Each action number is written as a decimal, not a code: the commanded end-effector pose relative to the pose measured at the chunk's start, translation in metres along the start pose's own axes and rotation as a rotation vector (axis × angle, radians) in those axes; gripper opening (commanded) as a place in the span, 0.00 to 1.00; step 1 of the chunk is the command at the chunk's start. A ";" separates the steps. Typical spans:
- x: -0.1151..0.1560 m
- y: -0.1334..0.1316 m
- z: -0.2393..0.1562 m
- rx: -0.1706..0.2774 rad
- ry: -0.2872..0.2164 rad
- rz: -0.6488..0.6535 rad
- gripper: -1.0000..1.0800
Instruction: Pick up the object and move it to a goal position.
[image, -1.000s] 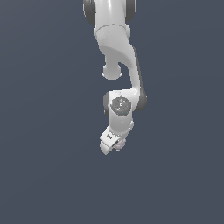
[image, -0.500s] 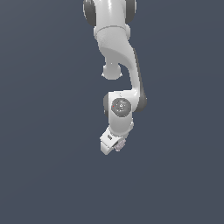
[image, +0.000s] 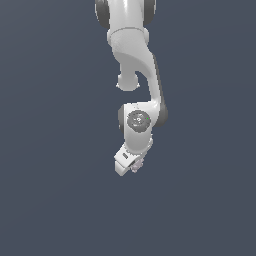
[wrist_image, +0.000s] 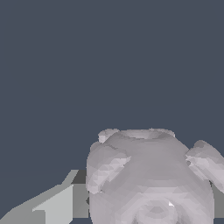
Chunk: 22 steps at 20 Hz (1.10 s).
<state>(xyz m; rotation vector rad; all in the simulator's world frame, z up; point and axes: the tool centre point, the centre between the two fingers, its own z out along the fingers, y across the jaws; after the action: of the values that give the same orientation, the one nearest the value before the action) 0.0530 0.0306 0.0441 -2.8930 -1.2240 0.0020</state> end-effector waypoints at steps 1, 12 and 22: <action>0.000 -0.002 -0.007 -0.001 0.001 0.000 0.00; -0.006 -0.028 -0.071 -0.002 0.000 -0.001 0.00; -0.009 -0.046 -0.122 -0.001 0.000 -0.001 0.00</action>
<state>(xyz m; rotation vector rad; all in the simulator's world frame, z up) 0.0154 0.0552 0.1613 -2.8937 -1.2264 -0.0008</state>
